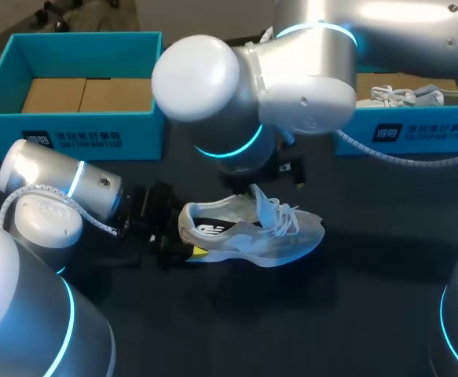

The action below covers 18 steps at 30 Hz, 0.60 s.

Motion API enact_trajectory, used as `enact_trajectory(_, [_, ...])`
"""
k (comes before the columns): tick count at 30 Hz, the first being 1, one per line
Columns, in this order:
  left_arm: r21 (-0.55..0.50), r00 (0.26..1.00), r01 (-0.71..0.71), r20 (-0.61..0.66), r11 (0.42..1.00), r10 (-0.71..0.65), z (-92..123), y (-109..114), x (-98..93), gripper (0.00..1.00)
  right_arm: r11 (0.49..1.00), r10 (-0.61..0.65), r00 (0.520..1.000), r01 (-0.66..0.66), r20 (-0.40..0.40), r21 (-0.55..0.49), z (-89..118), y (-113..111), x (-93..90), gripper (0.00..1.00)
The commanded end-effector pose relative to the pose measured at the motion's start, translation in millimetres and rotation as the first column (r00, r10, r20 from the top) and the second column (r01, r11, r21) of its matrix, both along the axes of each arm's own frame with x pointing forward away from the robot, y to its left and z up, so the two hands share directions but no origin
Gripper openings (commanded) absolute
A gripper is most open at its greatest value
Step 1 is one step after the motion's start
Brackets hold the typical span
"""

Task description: Take the shoe out of the shoebox, open the shoe tongue, remove and reinsert the insole, then place the shoe into the shoebox

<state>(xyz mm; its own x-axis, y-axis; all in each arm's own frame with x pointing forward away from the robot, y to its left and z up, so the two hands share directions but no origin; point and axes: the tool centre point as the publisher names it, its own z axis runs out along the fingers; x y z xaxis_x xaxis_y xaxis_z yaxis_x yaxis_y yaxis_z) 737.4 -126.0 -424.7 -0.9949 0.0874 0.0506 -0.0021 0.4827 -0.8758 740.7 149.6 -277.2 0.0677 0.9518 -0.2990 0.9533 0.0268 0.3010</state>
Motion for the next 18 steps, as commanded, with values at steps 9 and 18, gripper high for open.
enact_trajectory(9, [0.003, 1.0, -0.001, 0.002, 1.0, 0.001, -1.3, 0.2, -2.1, 0.0, 0.98, -0.177, 0.984, 0.175, 0.006, 0.09, -25.7, 6.4, -4.9, 0.35])
enact_trajectory(18, [0.003, 1.0, -0.001, 0.002, 1.0, 0.001, -1.3, 0.2, -2.1, 0.0, 0.971, -0.222, 0.975, 0.221, 0.006, 0.089, -28.3, -6.7, -5.9, 0.0])
